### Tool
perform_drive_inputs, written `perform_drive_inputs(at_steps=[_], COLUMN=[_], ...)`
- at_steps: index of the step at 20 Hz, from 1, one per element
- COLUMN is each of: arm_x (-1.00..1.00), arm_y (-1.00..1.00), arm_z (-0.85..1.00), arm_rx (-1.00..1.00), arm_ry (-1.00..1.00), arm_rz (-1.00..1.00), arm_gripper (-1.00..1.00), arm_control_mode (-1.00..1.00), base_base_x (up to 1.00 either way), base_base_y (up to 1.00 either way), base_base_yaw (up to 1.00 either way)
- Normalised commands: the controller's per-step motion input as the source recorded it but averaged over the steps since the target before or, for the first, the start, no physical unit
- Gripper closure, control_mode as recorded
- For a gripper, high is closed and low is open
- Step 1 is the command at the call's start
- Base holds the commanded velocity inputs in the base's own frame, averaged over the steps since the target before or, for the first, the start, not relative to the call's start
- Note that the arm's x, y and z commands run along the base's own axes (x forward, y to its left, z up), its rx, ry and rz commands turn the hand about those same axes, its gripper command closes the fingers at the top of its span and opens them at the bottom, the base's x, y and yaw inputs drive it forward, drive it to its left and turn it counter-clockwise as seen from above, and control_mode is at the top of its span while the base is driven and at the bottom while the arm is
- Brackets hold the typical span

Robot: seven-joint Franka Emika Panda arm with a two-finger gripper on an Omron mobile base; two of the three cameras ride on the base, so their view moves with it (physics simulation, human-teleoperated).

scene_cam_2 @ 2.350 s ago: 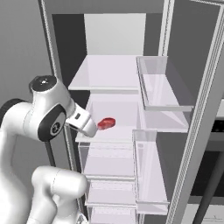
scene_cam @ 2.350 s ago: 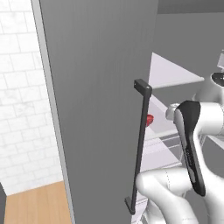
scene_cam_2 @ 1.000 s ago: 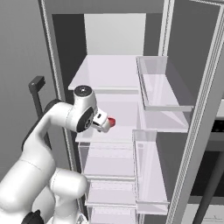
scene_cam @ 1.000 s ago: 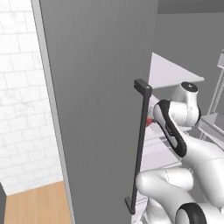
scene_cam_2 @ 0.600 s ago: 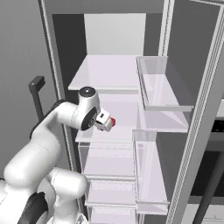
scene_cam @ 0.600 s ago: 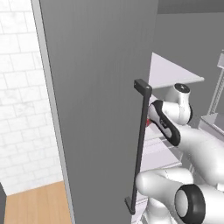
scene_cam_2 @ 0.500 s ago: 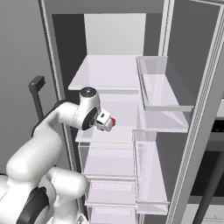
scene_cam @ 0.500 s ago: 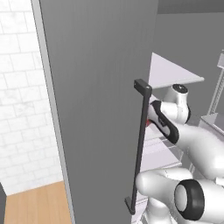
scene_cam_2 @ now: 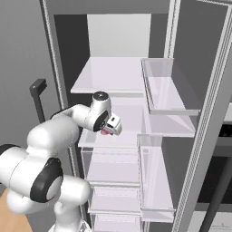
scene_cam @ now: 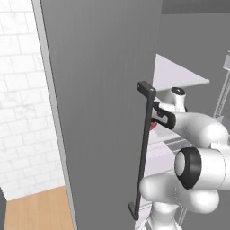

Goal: Place one carrot and one steak in each tupperware on the nearby counter, to pack two identical lunches.

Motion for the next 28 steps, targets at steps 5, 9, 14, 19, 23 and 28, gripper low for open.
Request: perform_drive_inputs(at_steps=[5, 9, 14, 19, 23, 28], arm_x=[0.20, 0.32, 0.37, 0.29, 0.24, 0.23], arm_y=[0.00, 0.00, 0.02, 0.02, 0.00, 0.00], arm_z=[-0.02, -0.30, -0.12, -0.10, -0.20, -0.43], arm_rx=[0.00, 0.00, 0.00, 0.00, 0.00, 0.00], arm_ry=[0.00, 0.02, 0.00, 0.00, 0.04, 0.06], arm_rz=[0.00, 0.00, 0.00, 0.00, 0.00, 0.00], arm_gripper=[-1.00, -1.00, -1.00, -1.00, -1.00, -1.00], arm_control_mode=[-1.00, -1.00, -1.00, -1.00, -1.00, -1.00], base_base_x=[0.00, 0.00, 0.00, 0.00, 0.00, 0.00], base_base_y=[0.00, 0.00, 0.00, 0.00, 0.00, 0.00], base_base_yaw=[0.00, 0.00, 0.00, 0.00, 0.00, 0.00])
